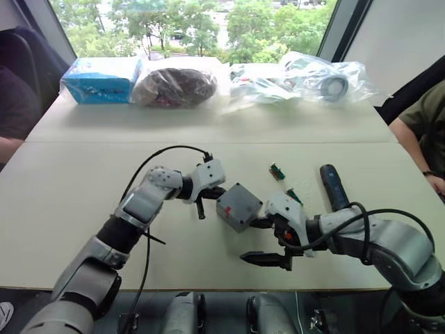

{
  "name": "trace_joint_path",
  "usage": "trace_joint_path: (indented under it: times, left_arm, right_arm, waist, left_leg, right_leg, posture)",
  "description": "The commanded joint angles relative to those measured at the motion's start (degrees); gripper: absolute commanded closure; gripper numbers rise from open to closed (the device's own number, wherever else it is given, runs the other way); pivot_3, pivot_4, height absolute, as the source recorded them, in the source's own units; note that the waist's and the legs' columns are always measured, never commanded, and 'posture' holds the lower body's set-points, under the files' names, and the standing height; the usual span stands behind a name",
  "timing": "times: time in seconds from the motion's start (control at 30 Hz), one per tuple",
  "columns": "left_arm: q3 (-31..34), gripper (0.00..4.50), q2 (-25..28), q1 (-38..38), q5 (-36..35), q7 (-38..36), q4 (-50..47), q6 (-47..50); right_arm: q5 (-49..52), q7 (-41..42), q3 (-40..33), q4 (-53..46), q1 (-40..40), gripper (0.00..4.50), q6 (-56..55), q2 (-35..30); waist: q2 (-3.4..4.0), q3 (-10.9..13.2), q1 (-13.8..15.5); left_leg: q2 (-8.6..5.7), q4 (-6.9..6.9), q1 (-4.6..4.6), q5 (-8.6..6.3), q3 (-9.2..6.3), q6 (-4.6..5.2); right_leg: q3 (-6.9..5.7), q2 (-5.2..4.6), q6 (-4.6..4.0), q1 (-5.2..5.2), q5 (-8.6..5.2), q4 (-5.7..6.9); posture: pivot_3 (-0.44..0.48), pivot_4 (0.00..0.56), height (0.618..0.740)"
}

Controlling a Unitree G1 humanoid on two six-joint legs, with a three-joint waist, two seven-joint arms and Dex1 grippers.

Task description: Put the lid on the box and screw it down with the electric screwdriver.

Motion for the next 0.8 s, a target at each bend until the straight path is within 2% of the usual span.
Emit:
trace_joint_path:
  times: [0.03,0.13,0.27,0.5,0.8]
  left_arm:
    - [2.21,4.5,3.5,1.45,-0.25,-2.0,-3.94,0.49]
    - [3.07,4.5,5.8,3.83,-2.72,-4.92,-8.42,1.42]
    - [2.59,4.5,8.34,7.86,-4.96,-8.32,-14.96,4.53]
    - [0.82,4.5,5.63,8.55,-3.73,-5.97,-16.57,6.28]
    - [0.91,4.5,1.66,6.14,-2.16,-2.25,-12.92,5.23]
  right_arm:
    - [0.81,2.63,-4.91,-1.84,-0.05,0.02,-0.83,-5.18]
    - [-3.42,3.59,-2.52,0.92,-0.53,0.02,-4.44,-8.67]
    - [-11.85,3.35,4.25,8.97,-3.11,0.02,-12.21,-7.01]
    - [-19.08,6.87,11.36,15.37,-5.39,0.02,-20.64,-3.47]
    - [-15.41,9.43,11.38,8.59,-3.75,0.02,-15.69,-0.46]
  waist:
    - [0.0,0.0,0.01]
    - [0.0,0.0,0.01]
    - [-0.01,0.0,-0.01]
    - [0.0,0.0,0.11]
    - [0.0,0.0,0.17]
  left_leg:
    - [0.0,0.0,0.0,0.0,0.0,0.0]
    - [0.0,-0.01,0.01,-0.01,0.01,0.01]
    - [-0.01,0.03,0.01,-0.01,0.0,0.01]
    - [-0.01,0.09,-0.01,0.0,0.02,0.0]
    - [0.04,0.6,-0.17,-0.16,-0.03,0.27]
  right_leg:
    - [0.0,0.0,0.0,0.0,0.0,0.0]
    - [0.01,-0.02,-0.01,0.01,0.0,-0.03]
    - [0.01,-0.03,-0.01,0.03,0.0,-0.02]
    - [0.01,0.0,0.0,0.01,-0.01,0.04]
    - [-0.01,0.03,0.01,0.06,-0.01,0.13]
  posture:
    - [0.0,0.15,0.74]
    - [0.0,0.15,0.74]
    - [0.0,0.15,0.74]
    - [0.0,0.15,0.74]
    - [0.0,0.15,0.74]
